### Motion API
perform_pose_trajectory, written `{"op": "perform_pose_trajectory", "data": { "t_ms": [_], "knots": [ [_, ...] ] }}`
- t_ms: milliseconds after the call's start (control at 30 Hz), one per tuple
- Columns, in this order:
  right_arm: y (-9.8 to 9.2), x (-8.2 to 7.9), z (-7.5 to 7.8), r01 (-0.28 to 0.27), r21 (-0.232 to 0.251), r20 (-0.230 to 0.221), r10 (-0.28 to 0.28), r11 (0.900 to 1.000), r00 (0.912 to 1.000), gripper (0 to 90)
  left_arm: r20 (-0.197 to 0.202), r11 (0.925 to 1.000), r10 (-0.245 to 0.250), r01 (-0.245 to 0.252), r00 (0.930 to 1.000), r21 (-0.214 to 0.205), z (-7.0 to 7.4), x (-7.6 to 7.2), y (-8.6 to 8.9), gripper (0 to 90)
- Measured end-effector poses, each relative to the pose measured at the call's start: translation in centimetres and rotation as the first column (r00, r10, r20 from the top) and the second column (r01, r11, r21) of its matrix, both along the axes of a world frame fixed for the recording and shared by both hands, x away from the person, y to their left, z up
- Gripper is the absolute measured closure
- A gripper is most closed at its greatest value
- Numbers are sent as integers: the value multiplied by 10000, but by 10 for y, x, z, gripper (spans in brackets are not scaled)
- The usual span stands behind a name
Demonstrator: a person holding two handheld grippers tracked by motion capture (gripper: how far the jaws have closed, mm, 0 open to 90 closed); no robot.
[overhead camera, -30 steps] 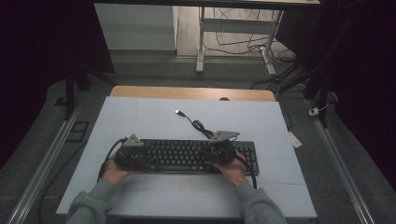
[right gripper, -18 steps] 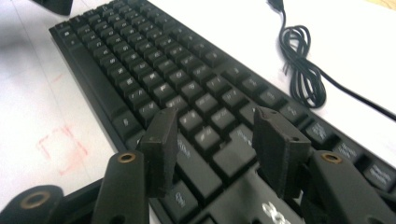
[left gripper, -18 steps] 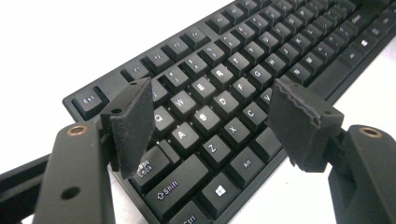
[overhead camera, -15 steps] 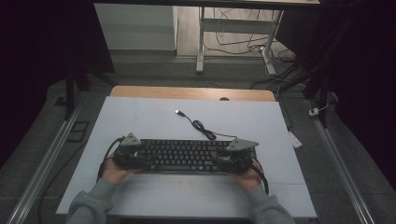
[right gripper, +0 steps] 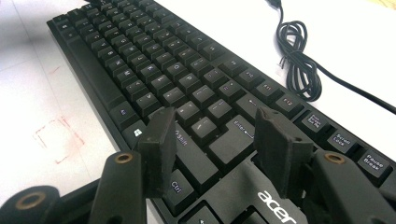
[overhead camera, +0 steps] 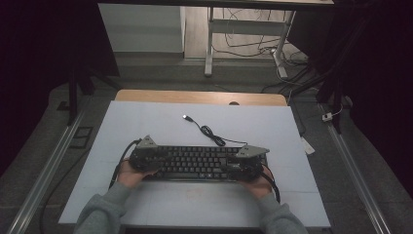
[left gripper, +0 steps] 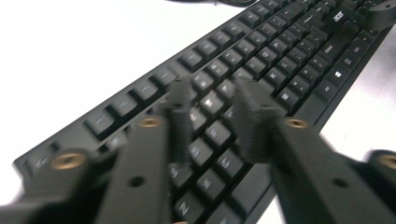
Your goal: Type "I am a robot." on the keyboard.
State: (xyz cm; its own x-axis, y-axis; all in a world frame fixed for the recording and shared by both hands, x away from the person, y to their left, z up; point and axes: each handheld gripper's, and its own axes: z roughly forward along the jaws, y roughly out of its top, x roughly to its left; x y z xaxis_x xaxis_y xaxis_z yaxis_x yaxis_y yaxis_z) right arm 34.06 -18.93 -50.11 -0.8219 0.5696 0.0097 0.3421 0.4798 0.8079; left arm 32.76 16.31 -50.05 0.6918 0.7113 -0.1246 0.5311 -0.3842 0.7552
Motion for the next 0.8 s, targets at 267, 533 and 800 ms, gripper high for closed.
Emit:
{"op": "perform_pose_trajectory", "data": {
  "t_ms": [267, 533, 800],
  "knots": [
    [-1, 1, 0, 38, -36, 21, -38, 10000, 10000, 494, -360, 9989, -297, 310, 9989, 366, -8, 12, -16, 891],
    [1, 1, 0, -5, -45, 3, 5, 10000, 10000, 493, -370, 9958, -233, 265, 9990, 874, -16, 18, -26, 891],
    [0, 1, 0, -3, -16, 24, 3, 10000, 10000, 491, -384, 9956, 10, 26, 9993, 934, -20, 22, -26, 890]
  ]
}}
